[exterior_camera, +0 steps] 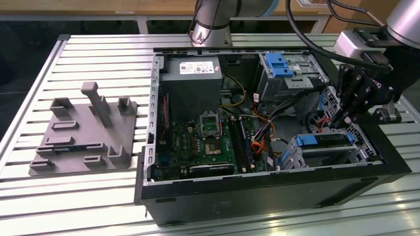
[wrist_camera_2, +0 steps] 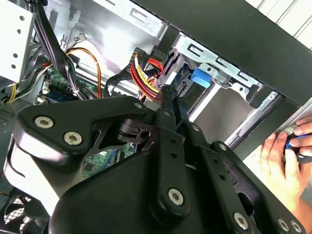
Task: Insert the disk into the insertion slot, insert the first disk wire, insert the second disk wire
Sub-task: 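Insert the first disk wire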
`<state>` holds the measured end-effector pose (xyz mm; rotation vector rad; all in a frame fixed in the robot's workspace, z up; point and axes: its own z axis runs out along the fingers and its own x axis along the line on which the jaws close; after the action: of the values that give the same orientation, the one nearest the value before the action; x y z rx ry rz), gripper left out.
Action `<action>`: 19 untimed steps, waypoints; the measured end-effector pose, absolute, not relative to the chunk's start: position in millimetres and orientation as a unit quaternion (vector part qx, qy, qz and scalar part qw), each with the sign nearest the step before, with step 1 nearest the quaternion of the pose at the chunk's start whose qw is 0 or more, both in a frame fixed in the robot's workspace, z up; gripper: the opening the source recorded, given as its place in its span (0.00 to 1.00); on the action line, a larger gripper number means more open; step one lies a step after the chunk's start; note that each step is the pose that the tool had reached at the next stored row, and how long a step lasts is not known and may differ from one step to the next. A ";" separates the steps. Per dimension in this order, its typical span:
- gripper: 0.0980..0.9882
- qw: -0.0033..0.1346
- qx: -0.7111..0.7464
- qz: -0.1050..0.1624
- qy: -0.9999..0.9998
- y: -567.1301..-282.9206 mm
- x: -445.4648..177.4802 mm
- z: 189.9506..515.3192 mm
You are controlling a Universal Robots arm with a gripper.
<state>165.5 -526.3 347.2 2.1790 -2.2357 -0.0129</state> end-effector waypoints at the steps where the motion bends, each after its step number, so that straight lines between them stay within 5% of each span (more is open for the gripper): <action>1: 0.07 0.010 0.699 -0.004 -0.715 -526.3 165.5 347.2; 19: 0.07 0.003 0.705 -0.011 -0.709 -526.6 165.5 345.5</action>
<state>165.5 -526.6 345.5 2.2108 -2.2227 -0.0335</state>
